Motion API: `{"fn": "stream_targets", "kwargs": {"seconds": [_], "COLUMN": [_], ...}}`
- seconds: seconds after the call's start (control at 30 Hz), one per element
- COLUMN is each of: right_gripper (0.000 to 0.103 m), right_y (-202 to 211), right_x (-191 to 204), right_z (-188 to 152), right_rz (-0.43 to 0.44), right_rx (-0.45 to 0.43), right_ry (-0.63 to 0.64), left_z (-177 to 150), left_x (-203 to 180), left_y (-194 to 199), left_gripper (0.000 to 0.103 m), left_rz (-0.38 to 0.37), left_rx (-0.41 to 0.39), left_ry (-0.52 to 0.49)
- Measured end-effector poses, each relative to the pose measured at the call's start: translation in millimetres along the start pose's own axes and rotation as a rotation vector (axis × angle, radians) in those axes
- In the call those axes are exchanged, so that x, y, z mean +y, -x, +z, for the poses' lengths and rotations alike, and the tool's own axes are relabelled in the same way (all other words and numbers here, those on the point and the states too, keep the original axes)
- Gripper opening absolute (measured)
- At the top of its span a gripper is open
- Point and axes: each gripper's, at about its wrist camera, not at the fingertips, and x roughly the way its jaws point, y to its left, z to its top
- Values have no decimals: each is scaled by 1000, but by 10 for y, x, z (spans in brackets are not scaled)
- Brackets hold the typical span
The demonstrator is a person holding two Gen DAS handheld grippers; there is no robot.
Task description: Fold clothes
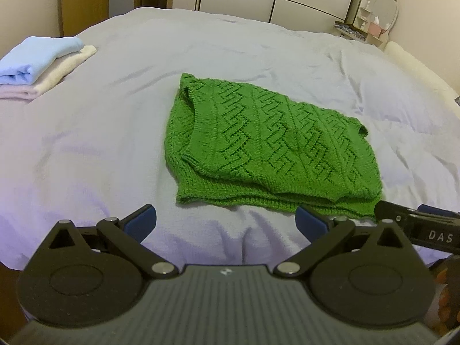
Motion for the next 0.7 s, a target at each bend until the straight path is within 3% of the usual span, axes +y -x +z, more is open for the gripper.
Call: {"fn": "stream_targets", "kwargs": {"seconds": [0.4,0.7], "right_gripper": [103,103], "right_y": [-110,-380], "right_x": [-60,-250], "right_z": [-15,-41], "right_rz": [-16,-37], "right_rx": [13,50], "right_ry": [-6,-49], "left_z": [-2,65], "left_x": [91,361], "left_y": [-154,-553], "left_gripper": [102,102], "left_rz": [-17,-62], "left_rx": [26,52], "left_ry": [31,157]}}
